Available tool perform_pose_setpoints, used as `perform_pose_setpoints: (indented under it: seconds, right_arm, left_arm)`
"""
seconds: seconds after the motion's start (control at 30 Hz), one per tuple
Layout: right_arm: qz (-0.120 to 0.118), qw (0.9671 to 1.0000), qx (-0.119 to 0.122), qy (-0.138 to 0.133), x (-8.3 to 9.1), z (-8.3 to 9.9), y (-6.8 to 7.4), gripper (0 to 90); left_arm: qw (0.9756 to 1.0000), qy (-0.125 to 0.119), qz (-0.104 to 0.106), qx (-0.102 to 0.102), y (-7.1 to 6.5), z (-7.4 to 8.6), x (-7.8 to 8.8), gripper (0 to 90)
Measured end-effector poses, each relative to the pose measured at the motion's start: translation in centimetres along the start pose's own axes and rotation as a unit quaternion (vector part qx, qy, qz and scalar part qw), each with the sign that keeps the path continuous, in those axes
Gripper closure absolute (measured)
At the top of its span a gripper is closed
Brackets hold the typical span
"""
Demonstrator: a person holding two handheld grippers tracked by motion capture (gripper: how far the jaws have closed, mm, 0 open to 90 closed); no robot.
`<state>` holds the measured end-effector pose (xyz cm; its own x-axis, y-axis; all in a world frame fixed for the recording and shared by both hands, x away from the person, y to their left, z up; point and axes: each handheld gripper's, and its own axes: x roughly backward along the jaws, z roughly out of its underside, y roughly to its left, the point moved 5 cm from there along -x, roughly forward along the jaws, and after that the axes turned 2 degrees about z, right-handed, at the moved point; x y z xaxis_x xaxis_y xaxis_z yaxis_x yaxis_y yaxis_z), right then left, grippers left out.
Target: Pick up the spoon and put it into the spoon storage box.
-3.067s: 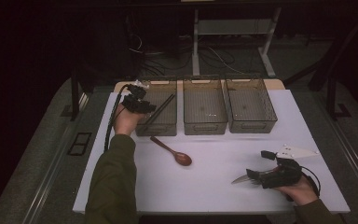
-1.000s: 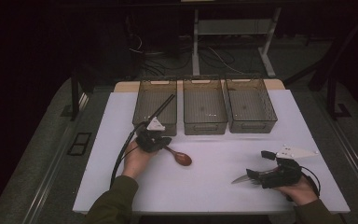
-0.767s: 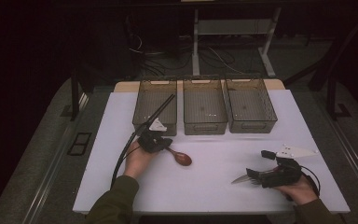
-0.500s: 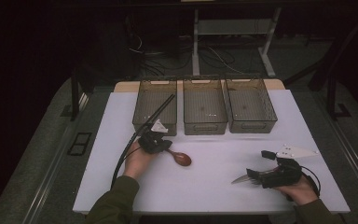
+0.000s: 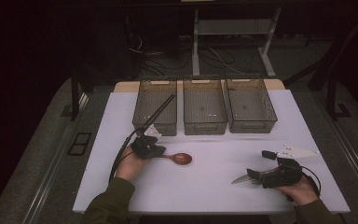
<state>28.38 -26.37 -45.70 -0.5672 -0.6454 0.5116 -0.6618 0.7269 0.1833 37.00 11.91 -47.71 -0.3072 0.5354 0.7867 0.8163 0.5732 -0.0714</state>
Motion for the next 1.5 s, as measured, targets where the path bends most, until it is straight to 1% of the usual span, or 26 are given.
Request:
perform_pose_setpoints:
  seconds: [0.03, 0.17, 0.33, 0.4, 0.5, 0.57, 0.63, 0.67, 0.7, 0.73, 0.8, 0.83, 0.9, 0.93, 1.0, 1.17, 1.27, 1.3, 1.4, 1.5]
  right_arm:
    - [0.000, 1.0000, -0.001, -0.001, 0.0, 0.0, 0.0, 1.1]
    - [0.000, 1.0000, 0.000, 0.000, 0.0, 0.0, 0.0, 1.1]
    - [0.001, 1.0000, -0.001, -0.002, 0.0, 0.0, 0.0, 1.1]
    - [0.001, 1.0000, -0.001, -0.002, 0.0, 0.0, 0.0, 1.1]
    - [0.001, 1.0000, 0.000, -0.002, 0.0, 0.0, 0.0, 1.1]
    - [0.000, 1.0000, 0.001, -0.002, 0.0, 0.0, 0.0, 1.1]
    - [0.000, 1.0000, 0.000, -0.003, 0.0, -0.1, 0.0, 1.1]
    - [0.000, 1.0000, -0.001, -0.002, 0.0, -0.1, 0.0, 1.1]
    - [0.000, 1.0000, -0.001, -0.002, 0.0, -0.1, 0.0, 1.1]
    - [0.000, 1.0000, 0.000, -0.001, 0.0, -0.1, 0.0, 1.1]
    - [-0.001, 1.0000, 0.000, -0.001, 0.0, 0.0, 0.0, 1.1]
    - [-0.001, 1.0000, -0.001, -0.001, 0.0, 0.0, 0.0, 1.1]
    - [-0.002, 1.0000, -0.001, -0.002, 0.0, 0.0, 0.0, 1.1]
    - [-0.002, 1.0000, -0.003, -0.002, 0.0, -0.1, 0.0, 1.1]
    - [-0.002, 1.0000, -0.002, -0.002, 0.0, 0.0, 0.0, 1.1]
    - [-0.004, 1.0000, 0.000, -0.002, -0.1, -0.1, 0.0, 1.1]
    - [-0.004, 1.0000, 0.003, 0.000, -0.1, 0.0, 0.1, 1.1]
    - [-0.004, 1.0000, 0.002, 0.002, -0.1, 0.0, 0.1, 1.1]
    - [-0.006, 1.0000, 0.005, 0.005, -0.4, 0.1, 0.2, 1.1]
    - [-0.010, 0.9997, 0.009, 0.019, -0.9, 0.3, 0.4, 1.1]
  left_arm:
    - [1.0000, 0.002, 0.002, 0.002, -0.2, 0.2, 0.2, 89.4]
    - [0.9999, 0.006, 0.009, -0.002, -0.8, 0.8, 0.6, 89.4]
    - [0.9998, 0.007, 0.019, 0.006, -1.7, 1.5, 1.1, 89.4]
    - [0.9997, 0.004, 0.022, 0.008, -1.8, 1.6, 1.2, 89.4]
    - [0.9998, -0.002, 0.018, 0.008, -1.6, 1.6, 1.4, 89.3]
    - [0.9996, -0.015, 0.019, 0.012, -1.5, 1.4, 1.7, 89.2]
    - [0.9994, -0.026, 0.020, 0.011, -1.4, 1.3, 1.9, 87.0]
    - [0.9992, -0.032, 0.020, 0.015, -1.5, 1.2, 2.1, 85.7]
    - [0.9990, -0.038, 0.020, 0.012, -1.5, 1.0, 2.3, 84.3]
    - [0.9985, -0.047, 0.021, 0.018, -1.6, 0.9, 2.4, 82.7]
    - [0.9981, -0.056, 0.022, 0.013, -1.7, 0.6, 2.7, 79.5]
    - [0.9978, -0.061, 0.022, 0.014, -1.8, 0.5, 2.7, 77.7]
    - [0.9970, -0.072, 0.027, 0.015, -2.0, 0.2, 2.9, 73.9]
    - [0.9963, -0.078, 0.031, 0.020, -2.2, 0.0, 2.9, 71.4]
    - [0.9953, -0.087, 0.037, 0.017, -2.6, -0.4, 2.9, 66.4]
    - [0.9937, -0.101, 0.045, 0.015, -3.2, -1.2, 2.4, 54.5]
    - [0.9937, -0.101, 0.047, 0.014, -3.5, -1.6, 1.8, 47.3]
    - [0.9935, -0.102, 0.049, 0.014, -3.6, -1.7, 1.7, 45.8]
    - [0.9932, -0.104, 0.051, 0.006, -4.0, -2.2, 1.2, 42.6]
    - [0.9927, -0.107, 0.055, 0.005, -4.2, -2.6, 0.7, 39.8]
